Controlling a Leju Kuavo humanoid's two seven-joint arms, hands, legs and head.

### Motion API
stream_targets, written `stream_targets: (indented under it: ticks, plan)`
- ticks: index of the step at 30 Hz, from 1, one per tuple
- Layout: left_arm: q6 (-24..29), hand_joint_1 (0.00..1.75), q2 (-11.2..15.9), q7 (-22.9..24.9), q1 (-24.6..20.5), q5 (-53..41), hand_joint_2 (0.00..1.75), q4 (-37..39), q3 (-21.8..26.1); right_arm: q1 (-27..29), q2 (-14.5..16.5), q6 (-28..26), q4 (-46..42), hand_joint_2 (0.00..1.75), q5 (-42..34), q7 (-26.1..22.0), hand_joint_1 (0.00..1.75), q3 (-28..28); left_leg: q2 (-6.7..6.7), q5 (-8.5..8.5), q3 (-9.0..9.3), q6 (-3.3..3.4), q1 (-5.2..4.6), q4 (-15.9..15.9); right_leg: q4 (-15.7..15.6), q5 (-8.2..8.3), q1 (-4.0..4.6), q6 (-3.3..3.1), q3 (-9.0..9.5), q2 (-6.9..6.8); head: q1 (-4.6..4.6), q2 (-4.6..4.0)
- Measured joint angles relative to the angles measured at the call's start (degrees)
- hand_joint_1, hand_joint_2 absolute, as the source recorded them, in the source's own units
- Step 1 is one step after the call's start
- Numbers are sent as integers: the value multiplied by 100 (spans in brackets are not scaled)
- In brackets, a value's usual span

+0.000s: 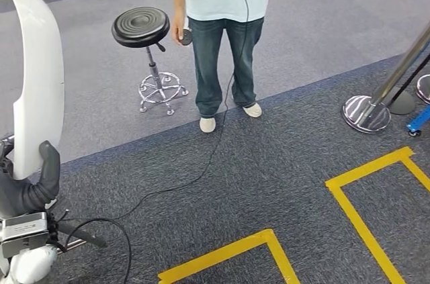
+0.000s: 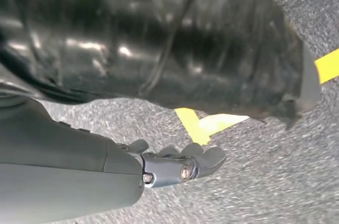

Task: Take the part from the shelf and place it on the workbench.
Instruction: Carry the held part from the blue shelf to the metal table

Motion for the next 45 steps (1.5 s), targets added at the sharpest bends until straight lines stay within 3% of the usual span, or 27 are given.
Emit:
stream_targets:
  ticks: [1, 2, 4, 5, 7, 8, 10, 12, 14, 16, 17, 19, 21, 23, 25, 27, 29, 31, 32, 33, 34, 36, 38, 40, 42, 43, 45]
  plan:
    - [0, 175, 1, 1, 5, 0, 175, 7, -2, 2, 0, -1, 0, 0, 0, 1, 0, -4, 16, -34, -93, -14, 14, 190, 1, -13, 4, 0, 7, -82, 1, 0]
    - [0, 175, 1, 1, 8, 0, 175, 13, -2, 0, 0, -1, 0, 0, 0, 1, 0, -7, 28, 40, -81, -21, 23, 166, 2, -26, 6, 5, 18, -158, 0, 0]
    - [0, 175, 1, 1, 7, 0, 175, 19, -2, -7, 0, -1, 0, 0, 0, 1, 0, -9, 149, 419, 268, -3, 23, -502, 2, -65, 9, 31, 68, -301, -1, 0]
    - [0, 175, 1, 1, 3, 0, 175, 21, -2, -10, 0, -1, 0, 0, -1, 1, 0, -10, 301, 554, 477, 25, -8, -893, 3, -88, 22, 54, 95, -364, -1, 0]
    - [1, 175, 1, -1, -4, -1, 175, 25, -4, -12, 0, 0, -1, 0, 1, 0, 0, -10, 507, 657, 703, 104, -67, -1348, 1, -127, 48, 112, 134, -474, 3, 1]
    - [1, 175, 2, -1, -3, -1, 175, 27, -5, -12, 1, 1, -2, 0, 1, 1, 0, -10, 512, 633, 704, 142, -96, -1374, -7, -138, 59, 145, 147, -532, 4, 1]
    - [0, 175, 3, -1, 6, -9, 175, 27, -5, -14, 7, 15, -19, 0, 11, 10, 0, -10, 364, 656, 699, 210, -88, -1417, -15, -177, 49, 219, 180, -573, 8, 0]
    - [1, 175, -1, 2, -6, -20, 175, 28, -6, -12, 13, 49, -58, 0, 45, 42, 0, -10, 235, 681, 726, 282, -58, -1470, 233, -364, 33, 270, 87, -303, 27, 0]
    - [-1, 175, -6, 3, -23, -30, 175, 31, -6, 4, 15, 92, -86, 0, 96, 83, 0, -15, 111, 686, 734, 330, -47, -1482, 925, -703, 27, 274, -254, 17, 52, 0]
    - [-3, 175, -8, 4, -23, -38, 175, 38, -7, 29, 19, 121, -102, 0, 145, 101, 0, -37, -43, 683, 734, 344, -56, -1479, 1563, -883, 28, 266, -623, 90, 60, 0]
    - [-4, 175, -8, 5, -22, -39, 175, 42, -7, 40, 24, 127, -109, 0, 167, 99, 0, -51, -128, 682, 738, 343, -59, -1476, 1616, -809, 29, 259, -694, 99, 60, 0]
    - [-7, 175, -9, 7, -23, -46, 175, 46, -8, 43, 34, 135, -125, 0, 207, 90, 0, -72, -290, 675, 754, 331, -56, -1465, 1087, -378, 24, 238, -528, 168, 60, 0]
    - [-11, 175, -18, 7, -34, -62, 175, 48, -9, 33, 39, 136, -136, 0, 228, 75, 0, -93, -426, 657, 744, 293, -53, -1431, 360, -58, 1, 211, -230, 429, 58, 0]
    - [-16, 175, -28, 8, -47, -76, 175, 51, -11, 23, 46, 136, -143, 0, 240, 67, 0, -113, -550, 665, 698, 222, -35, -1412, 62, -23, -1, 186, -76, 583, 55, 0]
    - [-19, 175, -27, 10, -46, -80, 175, 55, -15, 14, 58, 136, -148, 0, 260, 63, 0, -121, -659, 688, 663, 147, -10, -1416, 19, -9, 4, 137, -27, 472, 55, 0]
    - [-18, 175, -24, 11, -60, -81, 175, 59, -20, 6, 72, 134, -153, 0, 281, 59, 0, -137, -480, 572, 570, 92, -21, -1222, -28, 10, -8, 71, 12, 324, 28, 0]
    - [-18, 175, -26, 11, -85, -83, 175, 66, -26, 2, 81, 133, -154, 0, 292, 57, 0, -154, -138, 250, 276, 45, -27, -598, -52, -1, 4, 24, 43, 156, -3, 0]
    - [-19, 175, -30, 11, -85, -82, 175, 82, -32, 2, 85, 132, -153, 0, 296, 55, 0, -175, 1, 1, -46, 10, -5, 63, -50, -26, 25, 5, 56, -17, -10, 0]
    - [-19, 175, -30, 11, -79, -82, 175, 91, -34, 1, 85, 132, -153, 0, 296, 55, 0, -188, 20, 17, -92, 3, 4, 159, -50, -41, 32, 4, 67, -102, -10, 0]
    - [-19, 175, -30, 11, -76, -82, 175, 97, -36, -2, 86, 131, -153, 0, 296, 53, 0, -199, 40, 142, -18, 4, 9, 21, -49, -58, 36, 9, 84, -181, -10, 0]
    - [-19, 175, -30, 11, -75, -82, 175, 101, -36, -5, 88, 131, -153, 0, 296, 49, 0, -204, 96, 341, 164, 15, 8, -319, -49, -78, 39, 18, 112, -254, -10, 0]
    - [-18, 175, -30, 12, -81, -83, 175, 103, -38, -13, 91, 131, -153, 0, 296, 38, 0, -206, 384, 617, 568, 73, -46, -1081, -46, -124, 56, 56, 166, -375, -10, 0]
    - [-17, 175, -30, 14, -88, -83, 175, 104, -40, -16, 92, 131, -153, 0, 296, 28, 0, -206, 554, 641, 719, 148, -113, -1396, -47, -163, 81, 112, 199, -485, -11, 0]
    - [-17, 175, -26, 17, -82, -84, 175, 105, -42, -25, 96, 131, -154, 0, 297, 25, 0, -207, 423, 644, 718, 214, -124, -1432, -63, -201, 83, 178, 226, -603, -14, 0]
    - [-15, 175, -28, 17, -84, -84, 175, 105, -44, -44, 99, 131, -155, 0, 299, 16, 0, -208, 290, 666, 752, 278, -95, -1483, 72, -328, 66, 238, 188, -444, 4, 0]
    - [-15, 175, -31, 16, -92, -84, 175, 105, -45, -52, 101, 130, -155, 0, 300, 11, 0, -208, 230, 676, 769, 310, -73, -1506, 305, -462, 58, 260, 79, -275, 19, 0]
    - [-16, 175, -36, 16, -103, -84, 175, 107, -50, -51, 101, 129, -152, 0, 299, 11, 0, -208, 100, 674, 767, 348, -66, -1507, 1090, -796, 48, 274, -324, 22, 43, 0]
